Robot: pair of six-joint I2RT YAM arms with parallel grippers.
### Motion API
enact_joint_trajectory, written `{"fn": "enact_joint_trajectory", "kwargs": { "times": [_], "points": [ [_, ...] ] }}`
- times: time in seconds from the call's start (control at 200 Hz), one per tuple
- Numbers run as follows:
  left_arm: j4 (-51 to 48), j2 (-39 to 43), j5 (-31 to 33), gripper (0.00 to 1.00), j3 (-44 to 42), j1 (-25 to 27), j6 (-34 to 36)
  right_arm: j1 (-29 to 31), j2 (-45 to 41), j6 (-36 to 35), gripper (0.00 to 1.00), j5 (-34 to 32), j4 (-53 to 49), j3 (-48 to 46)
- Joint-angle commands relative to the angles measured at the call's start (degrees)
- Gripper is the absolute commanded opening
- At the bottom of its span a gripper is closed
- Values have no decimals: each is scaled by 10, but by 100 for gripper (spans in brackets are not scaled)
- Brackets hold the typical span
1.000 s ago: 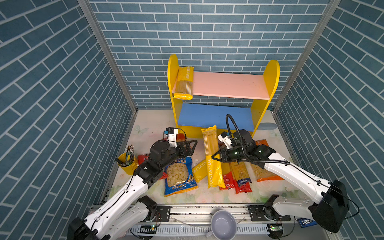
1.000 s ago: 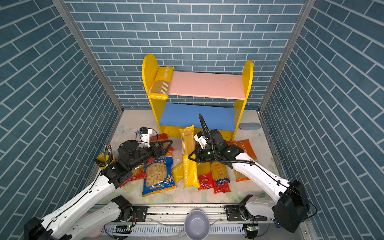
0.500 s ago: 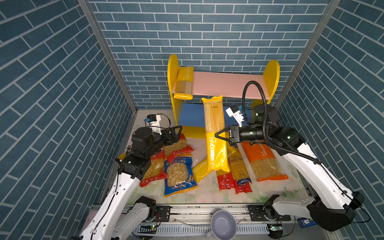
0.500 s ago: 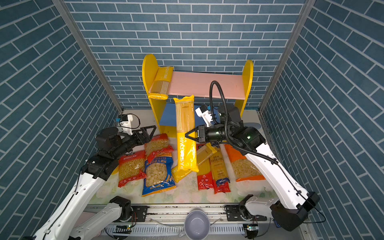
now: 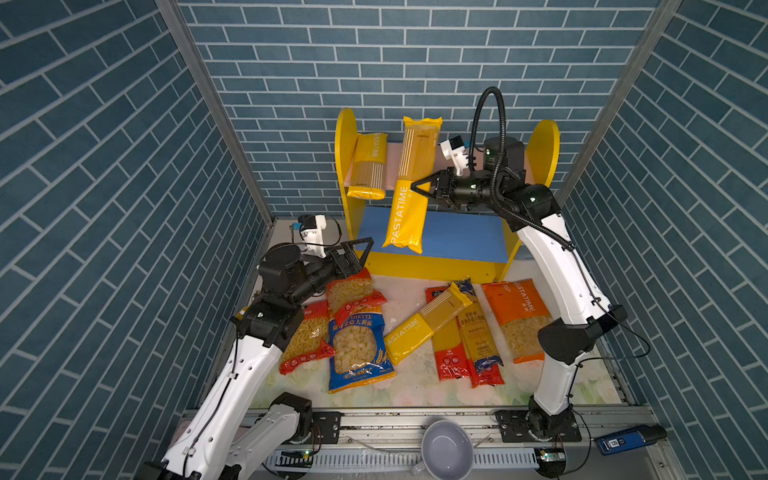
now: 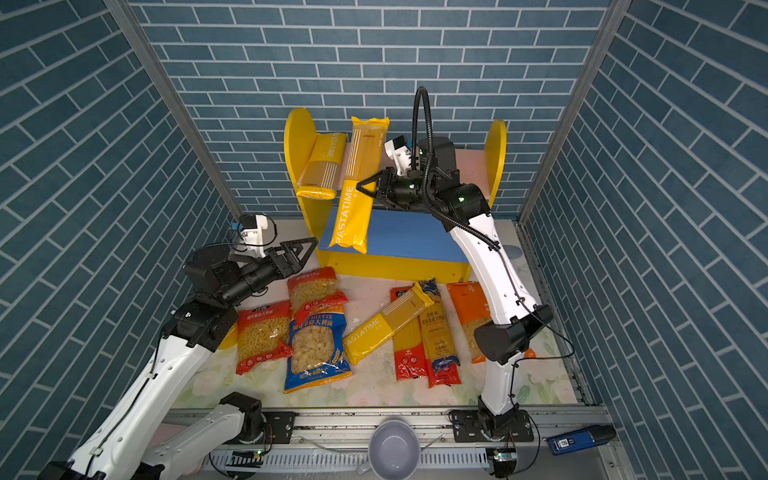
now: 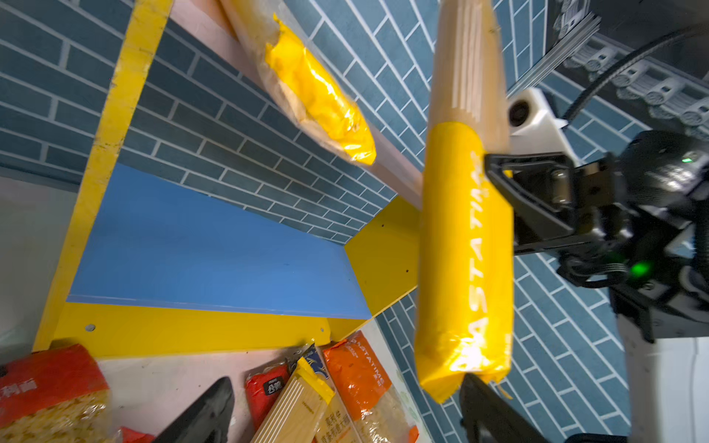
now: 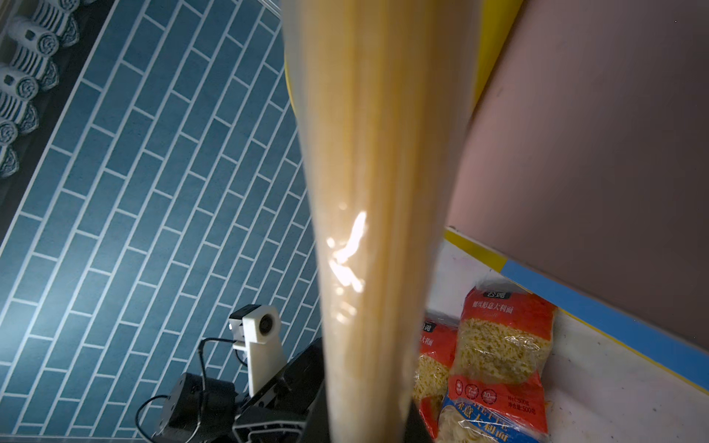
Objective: Place and organize the pasta boxes and bags onto the shelf
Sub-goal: 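Lift the second pack onto the pink shelf with the right gripper while the left rises, then push the pack beside the first pack with the right gripper while the left steadies it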
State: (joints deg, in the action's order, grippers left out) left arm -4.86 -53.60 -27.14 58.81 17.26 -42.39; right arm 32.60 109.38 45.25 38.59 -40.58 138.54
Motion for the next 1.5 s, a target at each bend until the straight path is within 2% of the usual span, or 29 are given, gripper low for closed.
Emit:
{"fn": "enact_joint_trajectory", "kwargs": {
  "times": [0.0, 0.16, 0.5, 0.77, 0.9, 1.075, 1.2, 1.365, 1.495],
  "points": [
    [68, -16, -30, 94, 32, -3, -37, -3, 0, 16, 7, 29, 29, 70],
    [160, -86, -63, 94, 49, 3, -99, -12, 9, 27, 7, 39, 36, 66],
    [177, -149, -58, 93, 68, 51, -79, -23, -9, 58, 8, 69, 106, -6],
    [196, -183, -72, 85, 94, 73, -77, -32, -12, 90, 9, 87, 154, -44],
    [198, -202, -75, 74, 113, 88, -70, -35, -11, 111, 12, 87, 181, -62],
    [224, -211, -69, 54, 119, 91, -103, -37, -14, 125, 17, 69, 193, -87],
    [224, -207, -46, 38, 120, 94, -113, -37, -15, 146, 20, 62, 223, -108],
    [218, -197, -15, 32, 120, 100, -125, -37, -20, 161, 24, 43, 243, -122],
    [203, -187, 47, 16, 111, 103, -151, -36, -30, 170, 29, 34, 266, -139]
  ]
}}
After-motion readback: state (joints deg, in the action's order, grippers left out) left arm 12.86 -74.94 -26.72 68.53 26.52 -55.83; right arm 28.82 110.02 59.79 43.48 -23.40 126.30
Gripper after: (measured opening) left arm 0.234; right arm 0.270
